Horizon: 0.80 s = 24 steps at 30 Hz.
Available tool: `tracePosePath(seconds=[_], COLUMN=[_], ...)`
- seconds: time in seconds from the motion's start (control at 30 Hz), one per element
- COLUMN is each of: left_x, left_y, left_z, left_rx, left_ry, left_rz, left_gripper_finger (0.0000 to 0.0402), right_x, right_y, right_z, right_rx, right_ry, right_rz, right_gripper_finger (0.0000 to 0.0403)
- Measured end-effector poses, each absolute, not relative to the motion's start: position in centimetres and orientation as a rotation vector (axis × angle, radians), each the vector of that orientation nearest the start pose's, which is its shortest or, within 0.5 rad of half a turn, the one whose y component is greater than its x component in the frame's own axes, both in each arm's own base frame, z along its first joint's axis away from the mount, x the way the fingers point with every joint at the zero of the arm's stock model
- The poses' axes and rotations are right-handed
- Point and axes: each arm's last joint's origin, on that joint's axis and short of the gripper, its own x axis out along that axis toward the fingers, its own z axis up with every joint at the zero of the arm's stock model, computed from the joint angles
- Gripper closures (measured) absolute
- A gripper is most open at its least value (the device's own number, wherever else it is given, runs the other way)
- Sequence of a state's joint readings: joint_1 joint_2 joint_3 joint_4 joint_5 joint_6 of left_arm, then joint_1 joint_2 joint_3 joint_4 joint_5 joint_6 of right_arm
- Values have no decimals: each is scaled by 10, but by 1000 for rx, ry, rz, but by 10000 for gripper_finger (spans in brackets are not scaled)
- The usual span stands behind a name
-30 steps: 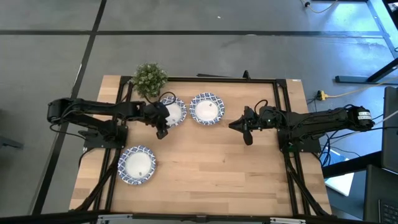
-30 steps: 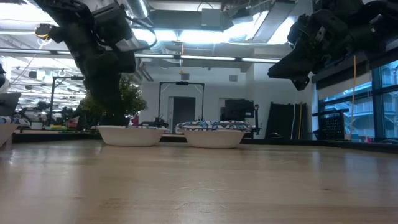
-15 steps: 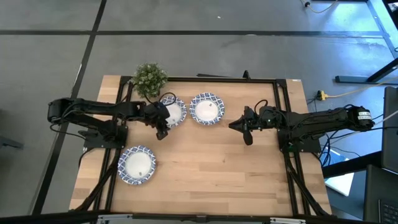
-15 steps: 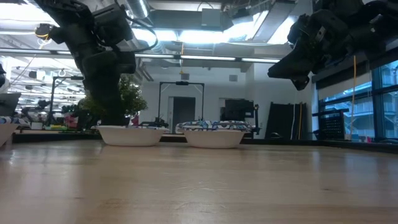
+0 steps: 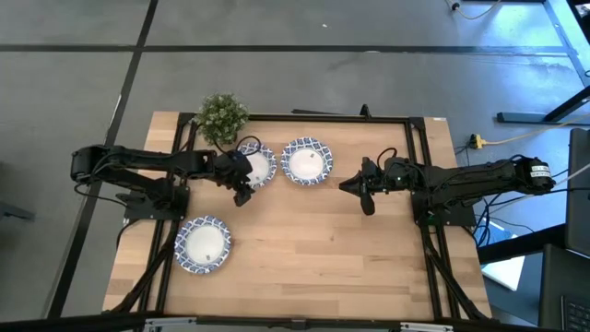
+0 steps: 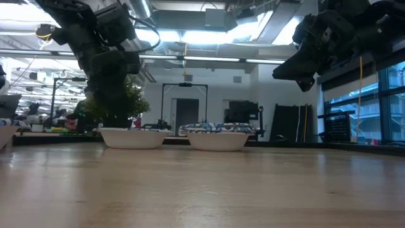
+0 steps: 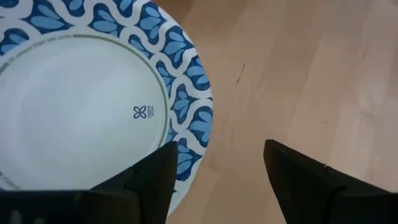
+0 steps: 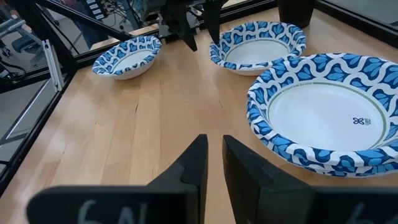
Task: Nest bowls inside each other
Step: Stack the white bowl on the other white bowl
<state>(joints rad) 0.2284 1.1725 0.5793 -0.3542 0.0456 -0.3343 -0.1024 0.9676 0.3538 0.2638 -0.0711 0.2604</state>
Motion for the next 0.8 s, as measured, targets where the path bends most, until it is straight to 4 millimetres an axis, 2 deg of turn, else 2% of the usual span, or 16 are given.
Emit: tracePosePath(seconds=[0.37, 0.63, 0.8], left_x=[204, 205, 207], left_y=[45, 41, 38], left_z=[180, 180, 174], left_rx=[-381, -154, -119], left_ry=[941, 963, 1001], left_rz=[299, 277, 261], left_gripper_finger=[170, 174, 174], right_x=[195, 195, 195], right_y=[-18, -18, -18], right_z=[196, 196, 196], right_rx=[277, 274, 261], right_ry=[343, 343, 344], right_rz=[-74, -74, -71], right_gripper_finger=[352, 352, 352])
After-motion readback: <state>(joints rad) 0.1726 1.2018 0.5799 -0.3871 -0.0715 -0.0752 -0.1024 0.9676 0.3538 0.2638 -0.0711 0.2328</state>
